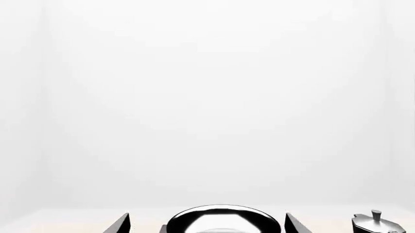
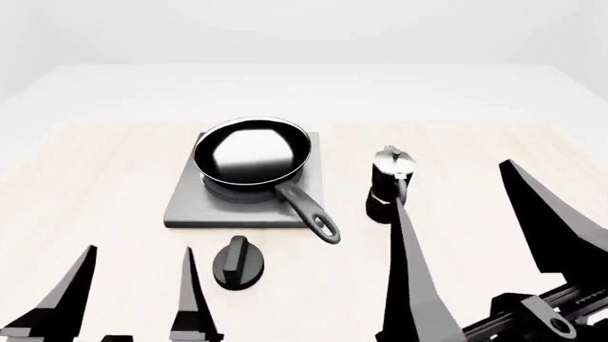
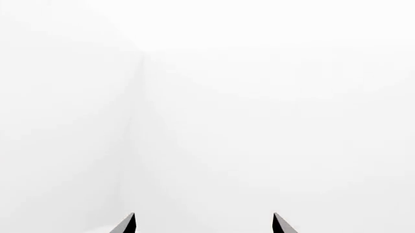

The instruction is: Put the frying pan on the stove.

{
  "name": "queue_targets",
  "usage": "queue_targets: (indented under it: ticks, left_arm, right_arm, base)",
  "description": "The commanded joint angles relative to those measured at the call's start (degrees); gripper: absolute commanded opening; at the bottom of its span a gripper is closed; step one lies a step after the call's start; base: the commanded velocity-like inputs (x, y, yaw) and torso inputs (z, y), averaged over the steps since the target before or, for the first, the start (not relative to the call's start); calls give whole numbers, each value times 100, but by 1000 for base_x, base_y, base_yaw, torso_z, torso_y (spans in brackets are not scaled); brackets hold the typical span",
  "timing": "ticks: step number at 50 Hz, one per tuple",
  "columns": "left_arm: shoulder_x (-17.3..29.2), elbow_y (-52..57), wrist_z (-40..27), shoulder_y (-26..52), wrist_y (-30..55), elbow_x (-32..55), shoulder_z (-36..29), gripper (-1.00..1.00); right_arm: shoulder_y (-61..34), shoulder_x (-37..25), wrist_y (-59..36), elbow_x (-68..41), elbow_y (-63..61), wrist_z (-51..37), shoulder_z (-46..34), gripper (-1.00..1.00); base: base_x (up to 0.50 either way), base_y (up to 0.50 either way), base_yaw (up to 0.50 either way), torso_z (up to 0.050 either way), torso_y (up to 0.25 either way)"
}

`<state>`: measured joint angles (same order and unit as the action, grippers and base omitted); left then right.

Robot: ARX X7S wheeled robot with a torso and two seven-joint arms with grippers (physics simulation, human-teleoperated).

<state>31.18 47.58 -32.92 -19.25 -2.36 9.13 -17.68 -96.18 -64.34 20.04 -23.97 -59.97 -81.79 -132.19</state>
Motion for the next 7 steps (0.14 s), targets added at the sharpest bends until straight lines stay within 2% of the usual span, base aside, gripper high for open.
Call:
queue_targets:
  ticks: [1,7]
  left_arm:
    - [69,205,-66,-203,-110,-156,15,100]
    - [112,306,-98,-299,-165,-181,50,100]
  right_arm:
    - [-2013,208,662,528,-3,-816,-2386,100]
    - [-2376,-4,862,821,-3,-817,-2864,100]
  base:
    - [0,0,0,0,0]
    - [0,0,0,0,0]
